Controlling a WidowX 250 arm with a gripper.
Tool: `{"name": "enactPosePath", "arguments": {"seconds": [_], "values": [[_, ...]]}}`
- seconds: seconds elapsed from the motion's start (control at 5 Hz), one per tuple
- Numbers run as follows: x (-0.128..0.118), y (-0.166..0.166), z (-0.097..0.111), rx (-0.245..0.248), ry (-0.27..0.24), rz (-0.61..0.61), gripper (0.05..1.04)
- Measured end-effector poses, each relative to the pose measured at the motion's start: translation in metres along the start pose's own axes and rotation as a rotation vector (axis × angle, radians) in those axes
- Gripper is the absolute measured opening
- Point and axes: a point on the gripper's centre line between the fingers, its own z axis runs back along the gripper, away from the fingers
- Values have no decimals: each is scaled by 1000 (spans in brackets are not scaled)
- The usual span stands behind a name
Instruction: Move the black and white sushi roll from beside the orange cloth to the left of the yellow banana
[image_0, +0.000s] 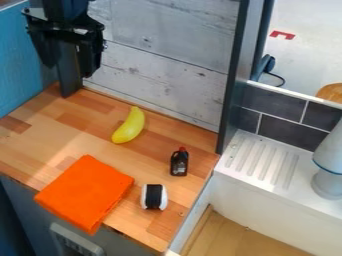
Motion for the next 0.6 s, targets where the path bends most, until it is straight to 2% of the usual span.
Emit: {"name": "enactPosePath", "arguments": {"seconds": [0.2,0.4,0.6], "values": [[-3,-2,-9,-6,32,-6,1000],[-13,-9,-22,-15,67,-71,1000],[-18,-31,-36,-25,75,-203,1000]]}}
